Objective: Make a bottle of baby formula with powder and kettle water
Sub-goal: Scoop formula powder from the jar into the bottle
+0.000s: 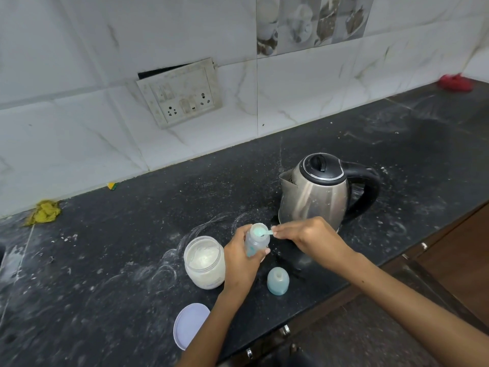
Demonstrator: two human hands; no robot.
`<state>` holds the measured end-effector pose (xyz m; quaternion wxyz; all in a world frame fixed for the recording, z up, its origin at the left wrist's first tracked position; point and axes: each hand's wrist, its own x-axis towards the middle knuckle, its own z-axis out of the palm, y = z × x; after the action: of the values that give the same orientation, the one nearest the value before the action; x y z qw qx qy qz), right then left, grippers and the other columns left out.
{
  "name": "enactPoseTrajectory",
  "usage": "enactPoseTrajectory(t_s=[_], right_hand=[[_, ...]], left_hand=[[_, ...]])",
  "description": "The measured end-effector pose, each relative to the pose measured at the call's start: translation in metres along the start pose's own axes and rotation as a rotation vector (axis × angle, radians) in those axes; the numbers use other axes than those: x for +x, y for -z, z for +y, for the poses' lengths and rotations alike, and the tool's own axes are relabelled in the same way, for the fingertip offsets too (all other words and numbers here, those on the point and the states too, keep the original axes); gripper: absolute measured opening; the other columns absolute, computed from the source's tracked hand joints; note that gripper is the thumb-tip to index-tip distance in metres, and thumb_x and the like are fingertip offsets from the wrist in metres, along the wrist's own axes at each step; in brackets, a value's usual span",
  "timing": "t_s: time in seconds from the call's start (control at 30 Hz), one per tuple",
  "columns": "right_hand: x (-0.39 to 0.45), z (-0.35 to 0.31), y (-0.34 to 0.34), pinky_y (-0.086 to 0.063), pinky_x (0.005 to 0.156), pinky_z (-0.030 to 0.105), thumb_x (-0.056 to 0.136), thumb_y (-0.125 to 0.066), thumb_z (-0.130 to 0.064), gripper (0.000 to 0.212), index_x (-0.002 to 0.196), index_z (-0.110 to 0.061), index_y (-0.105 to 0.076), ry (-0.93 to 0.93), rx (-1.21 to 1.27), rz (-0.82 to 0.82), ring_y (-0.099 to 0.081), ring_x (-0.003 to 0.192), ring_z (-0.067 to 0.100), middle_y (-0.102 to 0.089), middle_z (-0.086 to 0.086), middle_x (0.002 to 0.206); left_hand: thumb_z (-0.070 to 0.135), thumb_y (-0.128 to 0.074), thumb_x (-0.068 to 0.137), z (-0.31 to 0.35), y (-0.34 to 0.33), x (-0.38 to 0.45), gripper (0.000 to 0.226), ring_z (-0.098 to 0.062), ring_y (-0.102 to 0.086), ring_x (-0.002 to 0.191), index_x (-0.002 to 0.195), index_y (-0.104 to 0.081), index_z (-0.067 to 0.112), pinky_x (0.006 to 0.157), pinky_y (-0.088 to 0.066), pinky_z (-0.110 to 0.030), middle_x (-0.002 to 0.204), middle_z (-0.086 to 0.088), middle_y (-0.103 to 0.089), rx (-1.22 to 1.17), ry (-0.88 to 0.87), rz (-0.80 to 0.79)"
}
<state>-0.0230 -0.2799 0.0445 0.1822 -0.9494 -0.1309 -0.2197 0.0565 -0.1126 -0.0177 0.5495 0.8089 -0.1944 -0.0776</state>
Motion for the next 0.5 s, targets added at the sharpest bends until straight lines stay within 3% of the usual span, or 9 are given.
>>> enactPoseTrajectory(t_s=[0.13,0.5], right_hand=[[-0.0015,0.0026,-0.0019,-0.063,0.064,0.034,0.064,-0.079,0.014,0.033,0.089,-0.007,-0.079,0.0,-0.039,0.039,-0.076,0.085,0.022,-0.078,0.008,0.095],[-0.0009,0.0056,-0.0063,-0.063,0.061,0.033,0.063,-0.082,0.012,0.031,0.086,-0.008,-0.079,-0.007,-0.037,0.034,-0.076,0.083,0.021,-0.078,0.007,0.093]], left_hand=[[0.009,-0.085,0.065,-0.0006,0.0005,-0.0015,0.055,-0.005,-0.062,0.098,0.112,-0.059,0.023,0.082,-0.043,-0.004,0.106,0.011,-0.068,0.006,-0.013,-0.001],[0.009,-0.084,0.065,-0.0046,0.0002,-0.0018,0.056,0.004,-0.061,0.093,0.107,-0.056,0.032,0.08,-0.043,-0.005,0.1,0.017,-0.066,0.031,-0.043,-0.002]])
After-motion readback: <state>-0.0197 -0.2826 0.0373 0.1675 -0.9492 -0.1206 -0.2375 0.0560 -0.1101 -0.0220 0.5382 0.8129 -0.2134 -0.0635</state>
